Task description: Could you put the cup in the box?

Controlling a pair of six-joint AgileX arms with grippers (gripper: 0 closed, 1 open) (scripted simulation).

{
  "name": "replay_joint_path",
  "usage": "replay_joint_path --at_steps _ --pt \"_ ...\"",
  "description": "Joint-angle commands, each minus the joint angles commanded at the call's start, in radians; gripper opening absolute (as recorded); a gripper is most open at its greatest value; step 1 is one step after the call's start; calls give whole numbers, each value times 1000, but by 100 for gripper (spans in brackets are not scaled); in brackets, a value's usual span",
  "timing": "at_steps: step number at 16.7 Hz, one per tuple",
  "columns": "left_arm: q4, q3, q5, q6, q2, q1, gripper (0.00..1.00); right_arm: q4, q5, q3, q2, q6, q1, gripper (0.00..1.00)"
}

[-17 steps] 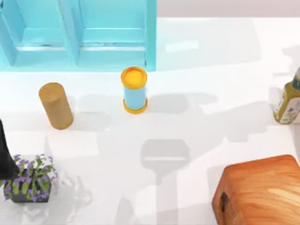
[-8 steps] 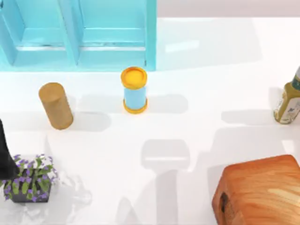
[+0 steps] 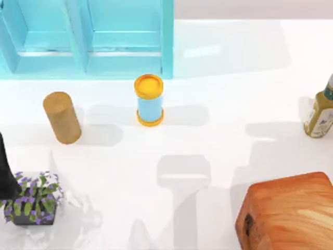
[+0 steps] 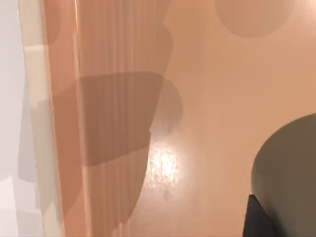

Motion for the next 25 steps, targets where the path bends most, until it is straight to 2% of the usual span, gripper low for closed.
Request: replay_joint_path --at_steps 4,9,22,25 --pt "0 0 0 0 0 0 100 147 0 -120 13 -7 -9 0" --pt "0 0 0 0 0 0 100 174 0 -146 22 -11 -14 0" --pt "0 0 0 0 0 0 100 174 0 -146 22 -11 -14 98" --pt "0 0 0 0 0 0 100 174 0 -146 22 -11 -14 100"
